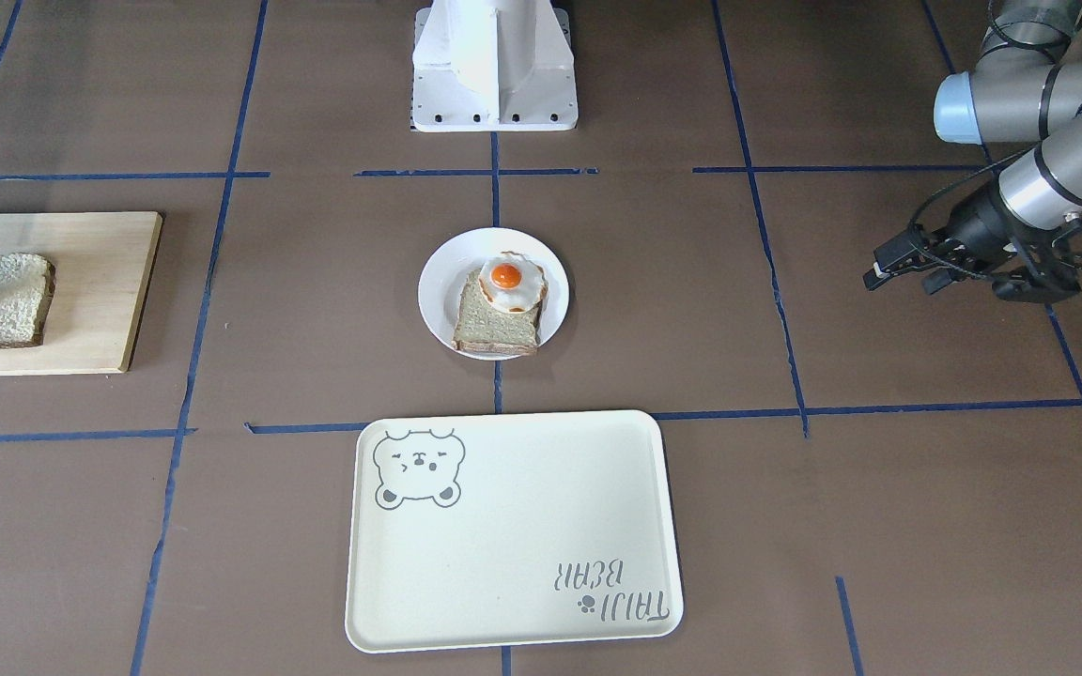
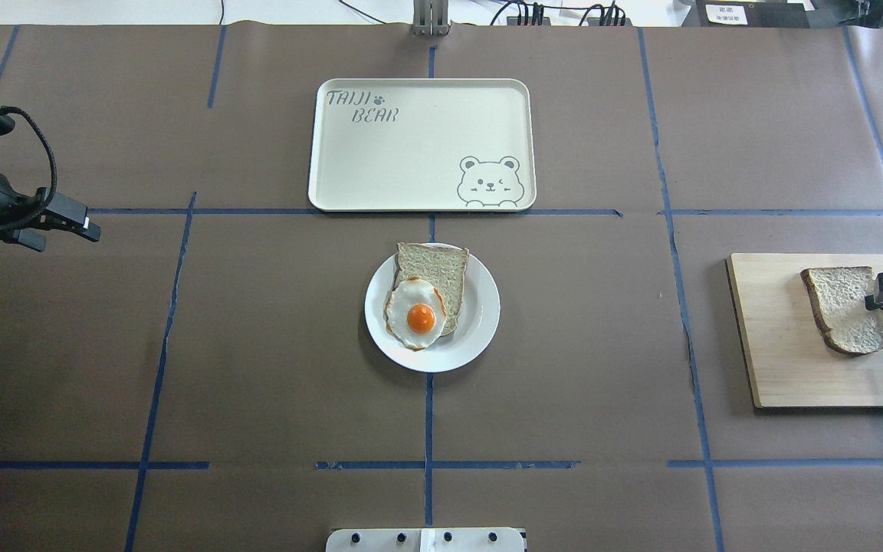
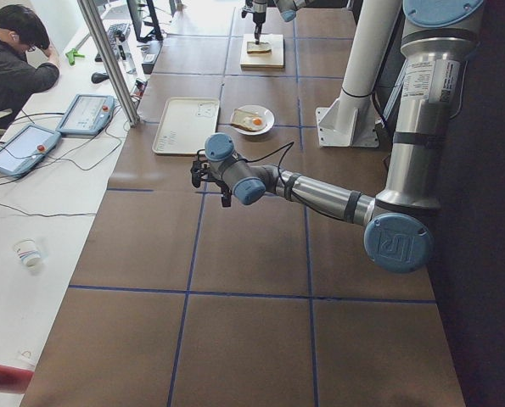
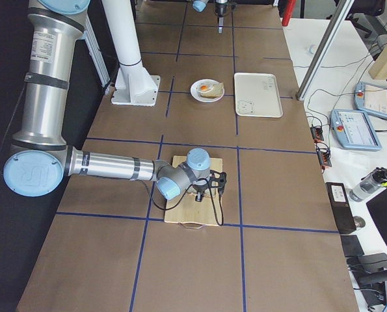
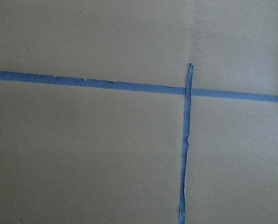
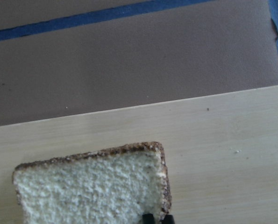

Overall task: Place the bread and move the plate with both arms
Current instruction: 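Lower the right gripper onto the bread slice on the wooden board and grasp it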

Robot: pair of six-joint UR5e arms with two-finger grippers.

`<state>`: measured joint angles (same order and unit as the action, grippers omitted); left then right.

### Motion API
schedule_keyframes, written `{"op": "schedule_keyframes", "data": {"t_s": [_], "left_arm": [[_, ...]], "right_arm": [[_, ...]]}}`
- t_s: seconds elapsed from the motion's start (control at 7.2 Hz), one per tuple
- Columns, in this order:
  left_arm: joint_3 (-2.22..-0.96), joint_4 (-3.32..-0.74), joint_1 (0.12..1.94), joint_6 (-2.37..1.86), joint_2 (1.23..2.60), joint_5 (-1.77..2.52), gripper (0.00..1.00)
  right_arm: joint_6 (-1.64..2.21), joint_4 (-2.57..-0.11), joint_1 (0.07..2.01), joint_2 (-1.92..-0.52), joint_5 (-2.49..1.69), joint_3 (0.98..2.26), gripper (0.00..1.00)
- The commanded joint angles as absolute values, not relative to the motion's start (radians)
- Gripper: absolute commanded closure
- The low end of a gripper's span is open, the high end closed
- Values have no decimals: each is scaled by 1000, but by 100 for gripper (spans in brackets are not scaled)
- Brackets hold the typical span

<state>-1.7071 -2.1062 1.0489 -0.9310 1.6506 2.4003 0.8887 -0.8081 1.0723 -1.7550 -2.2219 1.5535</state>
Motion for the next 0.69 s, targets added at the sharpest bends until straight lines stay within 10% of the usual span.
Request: {"op": "schedule_keyframes", "data": {"t_s": [0.0, 0.56], "left_arm": [[-1703, -2106, 1034, -931, 1655, 2398, 0], [-1706, -2106, 1034, -933, 1655, 2399, 0]], "right_arm": [[890, -807, 1072, -1755, -2221, 1557, 100], [911, -787, 1112, -1758, -2241, 1684, 100]]}}
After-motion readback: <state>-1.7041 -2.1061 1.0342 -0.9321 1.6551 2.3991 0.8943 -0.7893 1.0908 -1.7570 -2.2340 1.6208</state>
